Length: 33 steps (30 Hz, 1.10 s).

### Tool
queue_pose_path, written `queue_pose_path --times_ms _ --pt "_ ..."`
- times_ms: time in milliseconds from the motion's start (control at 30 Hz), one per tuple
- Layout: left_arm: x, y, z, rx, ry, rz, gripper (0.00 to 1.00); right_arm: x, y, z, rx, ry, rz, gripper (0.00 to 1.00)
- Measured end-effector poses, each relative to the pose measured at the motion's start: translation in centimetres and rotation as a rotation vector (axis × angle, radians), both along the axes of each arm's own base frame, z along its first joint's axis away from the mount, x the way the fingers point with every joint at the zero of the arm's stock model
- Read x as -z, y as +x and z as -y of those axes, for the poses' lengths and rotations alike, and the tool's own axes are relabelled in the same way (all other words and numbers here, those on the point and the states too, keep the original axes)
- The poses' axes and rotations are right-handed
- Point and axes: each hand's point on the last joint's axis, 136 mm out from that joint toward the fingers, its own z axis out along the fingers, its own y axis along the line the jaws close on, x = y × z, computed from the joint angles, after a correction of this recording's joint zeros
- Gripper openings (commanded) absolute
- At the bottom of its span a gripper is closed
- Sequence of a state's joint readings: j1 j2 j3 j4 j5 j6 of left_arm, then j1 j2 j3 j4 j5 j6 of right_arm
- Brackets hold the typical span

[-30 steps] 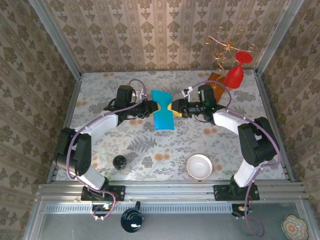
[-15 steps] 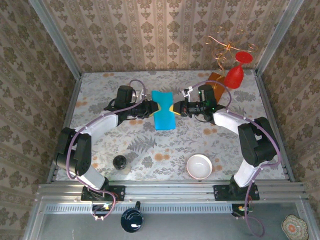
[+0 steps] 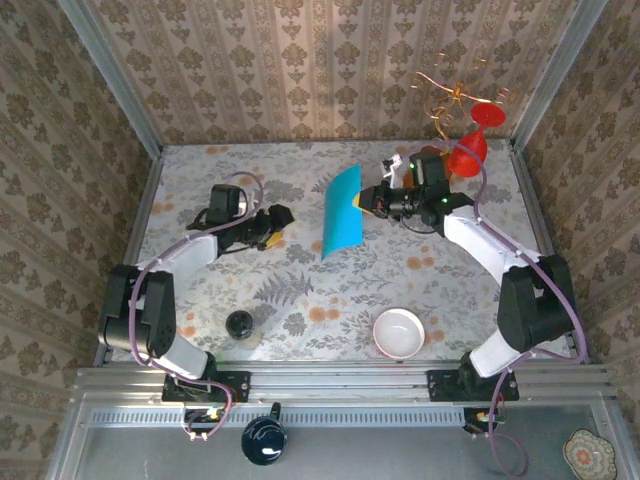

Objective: Fold a paper plane with a square sheet of paper (pick it up from the middle)
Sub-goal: First fold in half a square sheet of paper at the center of the table.

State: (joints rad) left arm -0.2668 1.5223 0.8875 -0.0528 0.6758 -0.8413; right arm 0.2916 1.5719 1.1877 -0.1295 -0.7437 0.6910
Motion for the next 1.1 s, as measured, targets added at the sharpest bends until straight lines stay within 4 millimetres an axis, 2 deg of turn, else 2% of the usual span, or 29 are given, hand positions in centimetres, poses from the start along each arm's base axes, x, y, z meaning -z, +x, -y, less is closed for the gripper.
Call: queue_pose_path --times_ms 133,233,300,400,500,633,833,933,1100 --pt "0.6 -0.4 -0.5 -0.014 0.012 -0.01 0.76 -0.8 -0.7 -2.0 -0.042 -0.006 0.011 0.0" --pt "1.4 -0.8 -0.7 -0.019 0.019 -0.024 0.77 0.3 -1.2 -4.2 -0.08 0.009 -0.017 0.0" --pt "1.9 -1.1 -0.8 -0.021 0.021 -0.035 0.76 1.9 -1.0 -5.8 -0.097 0.044 -0.044 0.0" --pt "2.4 -1.3 -0.7 -0.022 0.033 -0.039 0.77 5.4 -0.7 -6.8 -0.088 0.086 -0.115 0.0" --pt "2.5 -1.5 -0.1 -0.012 0.047 -0.031 0.77 9.1 -1.0 -6.7 -0.065 0.083 -0.195 0.0" --pt "3.0 -2.3 1.2 0.02 0.067 -0.031 0.76 12.5 -1.6 -6.2 -0.048 0.054 -0.261 0.0" --pt "5.9 -3.9 3.8 0.102 0.156 -0.08 0.74 17.1 -2.1 -5.6 -0.022 0.009 -0.334 0.0" --pt "6.4 -4.4 5.0 0.14 0.195 -0.08 0.74 18.5 -2.2 -5.4 -0.018 -0.005 -0.359 0.0" --pt "7.2 -4.5 6.9 0.183 0.239 -0.079 0.71 18.6 -1.9 -5.0 -0.014 -0.007 -0.35 0.0"
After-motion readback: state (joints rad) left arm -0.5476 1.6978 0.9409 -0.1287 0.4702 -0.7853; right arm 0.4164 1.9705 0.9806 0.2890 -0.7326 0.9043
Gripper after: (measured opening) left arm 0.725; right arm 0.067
